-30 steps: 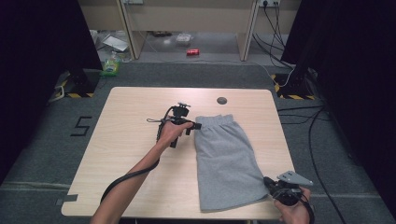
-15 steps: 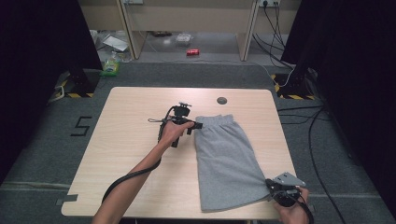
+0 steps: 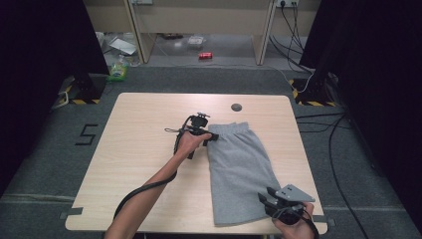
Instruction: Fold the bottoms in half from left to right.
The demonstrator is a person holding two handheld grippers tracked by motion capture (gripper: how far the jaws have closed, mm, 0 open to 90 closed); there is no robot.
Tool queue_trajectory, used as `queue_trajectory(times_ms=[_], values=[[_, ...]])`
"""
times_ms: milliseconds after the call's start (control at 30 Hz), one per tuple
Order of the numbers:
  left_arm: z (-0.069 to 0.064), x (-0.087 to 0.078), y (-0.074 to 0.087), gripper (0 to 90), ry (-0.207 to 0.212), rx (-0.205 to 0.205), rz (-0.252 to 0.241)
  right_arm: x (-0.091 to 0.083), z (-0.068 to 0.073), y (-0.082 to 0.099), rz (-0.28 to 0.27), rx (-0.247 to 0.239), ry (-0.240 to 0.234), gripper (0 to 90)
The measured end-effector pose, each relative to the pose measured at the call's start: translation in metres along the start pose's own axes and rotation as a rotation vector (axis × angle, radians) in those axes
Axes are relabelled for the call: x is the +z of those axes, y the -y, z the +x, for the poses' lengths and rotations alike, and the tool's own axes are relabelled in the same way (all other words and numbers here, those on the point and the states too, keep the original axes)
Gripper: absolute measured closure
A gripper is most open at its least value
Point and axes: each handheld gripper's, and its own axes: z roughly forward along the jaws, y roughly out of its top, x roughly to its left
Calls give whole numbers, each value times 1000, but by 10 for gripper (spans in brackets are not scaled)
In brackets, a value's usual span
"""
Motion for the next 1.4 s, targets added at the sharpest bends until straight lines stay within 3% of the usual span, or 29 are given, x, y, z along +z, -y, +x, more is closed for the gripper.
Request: queue_trajectory(times_ms=[167, 400, 600, 1033, 1167, 1233, 1400], values=[[-4, 8, -1, 562, -63, 73, 9, 14, 21, -2, 15, -33, -73, 563], [-6, 13, -7, 580, -115, 121, 17, 34, 54, -4, 44, -129, -186, 550], [-5, 14, -8, 581, -115, 120, 15, 49, 74, -5, 65, -156, -245, 533], [-5, 15, -8, 580, -121, 122, 8, 66, 102, -7, 91, -169, -292, 433], [-4, 15, -8, 580, -119, 123, 8, 71, 108, -6, 106, -194, -293, 418], [-4, 15, -8, 580, -119, 125, 8, 74, 110, -3, 122, -208, -293, 439], [-4, 16, -9, 580, -120, 127, 9, 73, 110, -3, 108, -270, -262, 655]])
